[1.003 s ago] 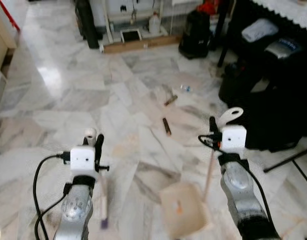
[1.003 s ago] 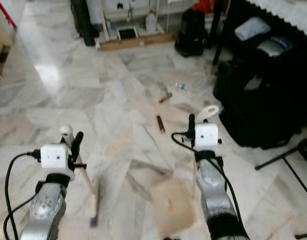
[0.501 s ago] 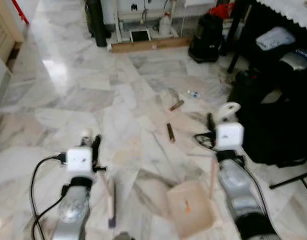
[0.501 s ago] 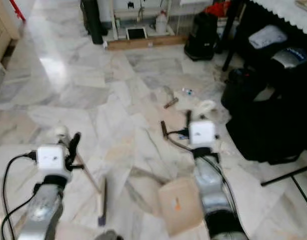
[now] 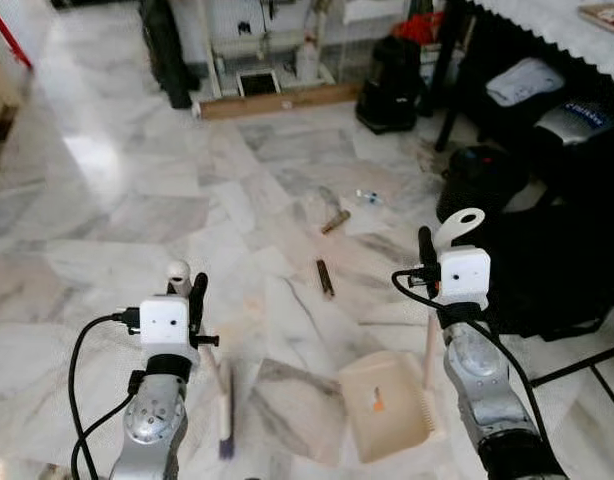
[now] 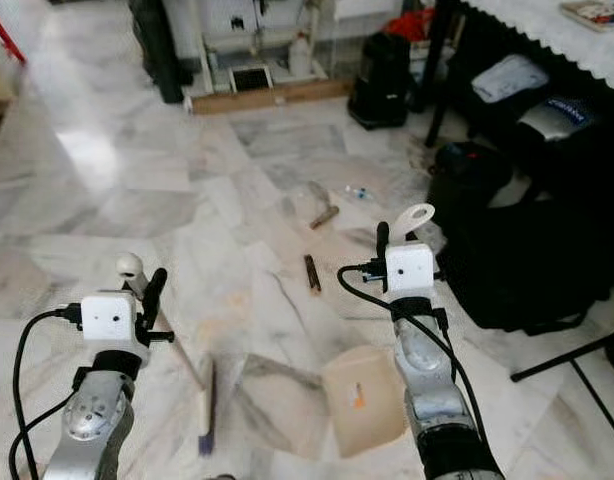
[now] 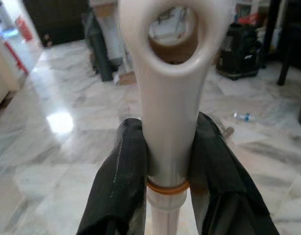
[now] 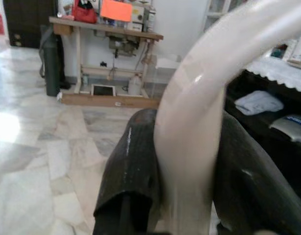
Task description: Sweep floor
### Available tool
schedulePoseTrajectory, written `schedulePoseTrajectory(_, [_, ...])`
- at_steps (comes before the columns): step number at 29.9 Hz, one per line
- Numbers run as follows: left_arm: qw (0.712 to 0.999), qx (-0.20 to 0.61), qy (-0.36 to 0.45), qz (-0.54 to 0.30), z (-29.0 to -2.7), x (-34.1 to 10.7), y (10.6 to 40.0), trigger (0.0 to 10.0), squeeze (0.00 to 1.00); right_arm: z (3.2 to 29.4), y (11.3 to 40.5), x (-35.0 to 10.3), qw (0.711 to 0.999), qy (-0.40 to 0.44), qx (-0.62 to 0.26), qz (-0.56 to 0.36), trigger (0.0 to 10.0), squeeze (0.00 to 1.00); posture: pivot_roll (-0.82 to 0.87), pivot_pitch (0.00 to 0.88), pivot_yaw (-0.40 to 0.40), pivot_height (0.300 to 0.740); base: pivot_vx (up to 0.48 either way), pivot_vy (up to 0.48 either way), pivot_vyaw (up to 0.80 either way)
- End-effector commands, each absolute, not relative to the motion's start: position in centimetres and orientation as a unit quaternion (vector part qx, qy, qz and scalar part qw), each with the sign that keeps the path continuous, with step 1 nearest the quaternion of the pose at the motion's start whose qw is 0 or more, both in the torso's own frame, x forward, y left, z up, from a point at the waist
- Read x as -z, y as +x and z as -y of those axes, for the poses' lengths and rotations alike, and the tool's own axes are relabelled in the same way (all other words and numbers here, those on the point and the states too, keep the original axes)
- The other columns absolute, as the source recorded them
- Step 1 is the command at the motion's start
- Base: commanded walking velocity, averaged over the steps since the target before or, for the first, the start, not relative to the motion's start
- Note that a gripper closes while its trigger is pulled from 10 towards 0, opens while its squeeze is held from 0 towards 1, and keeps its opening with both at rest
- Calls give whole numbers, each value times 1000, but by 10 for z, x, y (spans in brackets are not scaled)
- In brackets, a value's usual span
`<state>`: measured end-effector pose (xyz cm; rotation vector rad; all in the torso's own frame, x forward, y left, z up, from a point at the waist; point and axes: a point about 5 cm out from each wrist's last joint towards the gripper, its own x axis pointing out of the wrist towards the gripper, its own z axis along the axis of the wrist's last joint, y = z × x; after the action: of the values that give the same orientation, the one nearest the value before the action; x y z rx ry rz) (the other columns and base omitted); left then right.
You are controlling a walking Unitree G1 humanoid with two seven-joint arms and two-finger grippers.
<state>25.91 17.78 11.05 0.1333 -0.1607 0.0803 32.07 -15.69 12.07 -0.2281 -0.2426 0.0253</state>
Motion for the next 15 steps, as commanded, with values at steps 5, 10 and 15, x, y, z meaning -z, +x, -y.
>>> schedulePoseTrajectory(5, [992, -37, 74, 100, -176, -118, 265, 10000, 0, 158, 319, -127, 985, -102, -10, 136, 10000, 0, 77, 128, 25, 740, 336, 0, 0])
schedulePoseTrajectory(10, [992, -36, 70, 102, -174, -119, 266, 10000, 0, 159, 318, -128, 984, -116, -10, 136, 10000, 0, 73, 126, 26, 740, 337, 0, 0])
schedulePoseTrajectory(15, [992, -35, 69, 101, -174, -118, 266, 10000, 0, 159, 317, -127, 984, -115, -12, 135, 10000, 0, 70, 120, 28, 740, 337, 0, 521])
